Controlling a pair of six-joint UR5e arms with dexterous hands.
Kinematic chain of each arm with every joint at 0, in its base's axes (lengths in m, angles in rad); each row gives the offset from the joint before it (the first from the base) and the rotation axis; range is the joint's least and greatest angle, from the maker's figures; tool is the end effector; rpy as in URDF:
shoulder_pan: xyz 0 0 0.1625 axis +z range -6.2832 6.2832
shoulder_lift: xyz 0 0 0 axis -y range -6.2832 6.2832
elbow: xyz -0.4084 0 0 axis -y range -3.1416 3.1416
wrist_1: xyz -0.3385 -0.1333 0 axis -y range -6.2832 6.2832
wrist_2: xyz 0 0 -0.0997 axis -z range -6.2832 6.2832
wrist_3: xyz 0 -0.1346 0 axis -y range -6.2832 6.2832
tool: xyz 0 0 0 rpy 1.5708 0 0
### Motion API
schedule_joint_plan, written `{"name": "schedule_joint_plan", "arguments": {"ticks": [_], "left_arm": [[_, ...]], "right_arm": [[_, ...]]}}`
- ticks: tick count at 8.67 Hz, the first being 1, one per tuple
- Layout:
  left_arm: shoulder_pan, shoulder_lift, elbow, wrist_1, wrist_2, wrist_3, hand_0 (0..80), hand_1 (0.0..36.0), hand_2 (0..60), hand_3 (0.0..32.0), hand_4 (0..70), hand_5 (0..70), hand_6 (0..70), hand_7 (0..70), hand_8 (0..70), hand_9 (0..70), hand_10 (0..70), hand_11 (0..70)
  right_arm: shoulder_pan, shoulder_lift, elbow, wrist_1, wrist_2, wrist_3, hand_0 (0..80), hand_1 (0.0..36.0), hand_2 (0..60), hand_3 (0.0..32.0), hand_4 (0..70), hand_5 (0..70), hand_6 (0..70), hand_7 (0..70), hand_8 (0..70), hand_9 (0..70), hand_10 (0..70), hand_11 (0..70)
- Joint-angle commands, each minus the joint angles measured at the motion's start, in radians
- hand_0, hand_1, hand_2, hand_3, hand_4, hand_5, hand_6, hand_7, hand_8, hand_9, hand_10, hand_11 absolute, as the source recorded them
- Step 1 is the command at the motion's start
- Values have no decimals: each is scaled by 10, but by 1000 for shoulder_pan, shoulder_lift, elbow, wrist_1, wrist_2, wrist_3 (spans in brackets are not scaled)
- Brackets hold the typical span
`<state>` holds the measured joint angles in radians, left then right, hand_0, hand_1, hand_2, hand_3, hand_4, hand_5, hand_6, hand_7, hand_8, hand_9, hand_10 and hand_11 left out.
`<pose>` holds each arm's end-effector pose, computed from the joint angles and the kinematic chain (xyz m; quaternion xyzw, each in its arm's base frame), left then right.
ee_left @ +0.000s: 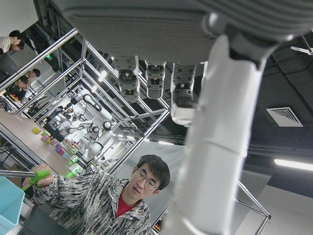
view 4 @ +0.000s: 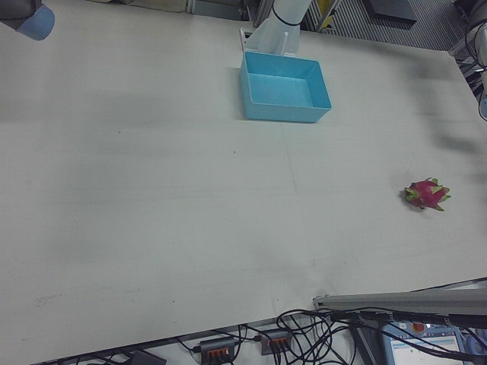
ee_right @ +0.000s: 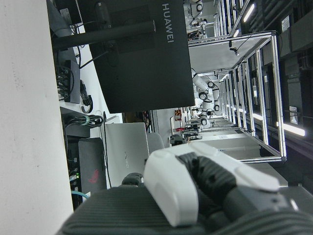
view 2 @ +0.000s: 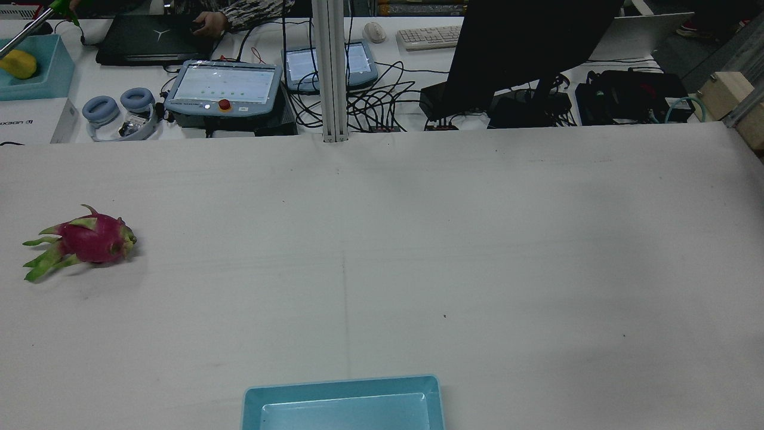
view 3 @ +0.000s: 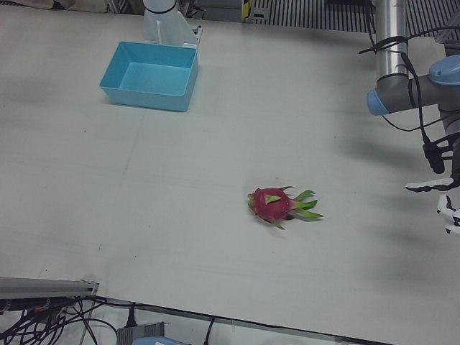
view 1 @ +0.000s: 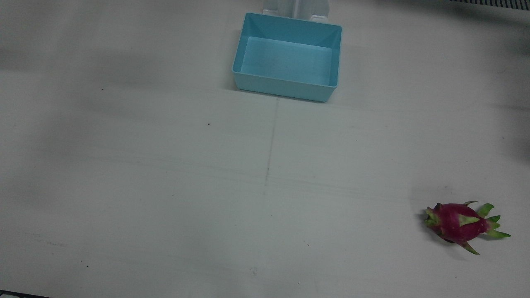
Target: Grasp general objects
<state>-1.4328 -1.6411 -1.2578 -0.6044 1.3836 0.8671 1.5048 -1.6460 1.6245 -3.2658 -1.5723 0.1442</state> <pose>-0.0858 -0.5331 0.6977 0.3417 0.7464 -0.5330 0.2052 0.1047 -0.4343 0.6952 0.0691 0.6501 -0.7561 0.0291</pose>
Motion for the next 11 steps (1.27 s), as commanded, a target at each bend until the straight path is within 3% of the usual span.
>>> {"name": "schedule_joint_plan", "arguments": {"ticks": [1, 2, 4, 5, 6, 7, 8, 9, 10, 11], "left_arm": [[0, 1, 0, -8, 0, 0, 101, 0, 0, 0, 550, 700, 479, 700, 85, 184, 0, 0], [0, 0, 0, -8, 0, 1, 0, 0, 600, 0, 551, 700, 481, 700, 86, 184, 0, 0], [0, 0, 1, -6, 0, 1, 0, 37, 600, 0, 561, 700, 488, 700, 87, 185, 0, 0], [0, 0, 1, -6, 2, 3, 0, 19, 600, 0, 567, 700, 494, 700, 88, 186, 0, 0], [0, 0, -9, 1, 2, 12, 0, 77, 600, 0, 593, 700, 499, 700, 89, 186, 0, 0], [0, 13, -91, 53, 3, 18, 0, 85, 600, 0, 591, 700, 473, 700, 84, 184, 0, 0], [0, 56, -176, 84, 3, 21, 0, 89, 600, 0, 539, 700, 454, 700, 80, 178, 0, 0], [3, 66, -201, 130, 5, 53, 0, 89, 600, 0, 537, 700, 464, 700, 82, 183, 0, 0], [0, 88, -274, 191, 35, 61, 0, 151, 600, 0, 506, 700, 415, 700, 73, 173, 0, 0], [0, 136, -346, 237, 107, 113, 0, 171, 600, 0, 476, 700, 321, 700, 54, 146, 0, 0]], "right_arm": [[0, 0, 0, 0, 2, 0, 0, 0, 0, 0, 0, 0, 0, 0, 0, 0, 0, 0], [0, 0, 0, 0, 0, 0, 0, 0, 0, 0, 0, 0, 0, 0, 0, 0, 0, 0], [0, 0, 0, 0, 0, 0, 0, 0, 0, 0, 0, 0, 0, 0, 0, 0, 0, 0], [0, 0, 0, 0, 0, 0, 0, 0, 0, 0, 0, 0, 0, 0, 0, 0, 0, 0], [0, 0, 0, 0, 0, 0, 0, 0, 0, 0, 0, 0, 0, 0, 0, 0, 0, 0], [0, 0, 0, 0, 0, 0, 0, 0, 0, 0, 0, 0, 0, 0, 0, 0, 0, 0], [0, 0, -2, 0, 0, 0, 0, 0, 0, 0, 0, 0, 0, 0, 0, 0, 0, 0], [0, 0, -2, 0, 0, 0, 0, 0, 0, 0, 0, 0, 0, 0, 0, 0, 0, 0], [0, 0, -2, 0, 0, 0, 0, 0, 0, 0, 0, 0, 0, 0, 0, 0, 0, 0], [0, 0, -2, 0, 0, 0, 0, 0, 0, 0, 0, 0, 0, 0, 0, 0, 0, 0]]}}
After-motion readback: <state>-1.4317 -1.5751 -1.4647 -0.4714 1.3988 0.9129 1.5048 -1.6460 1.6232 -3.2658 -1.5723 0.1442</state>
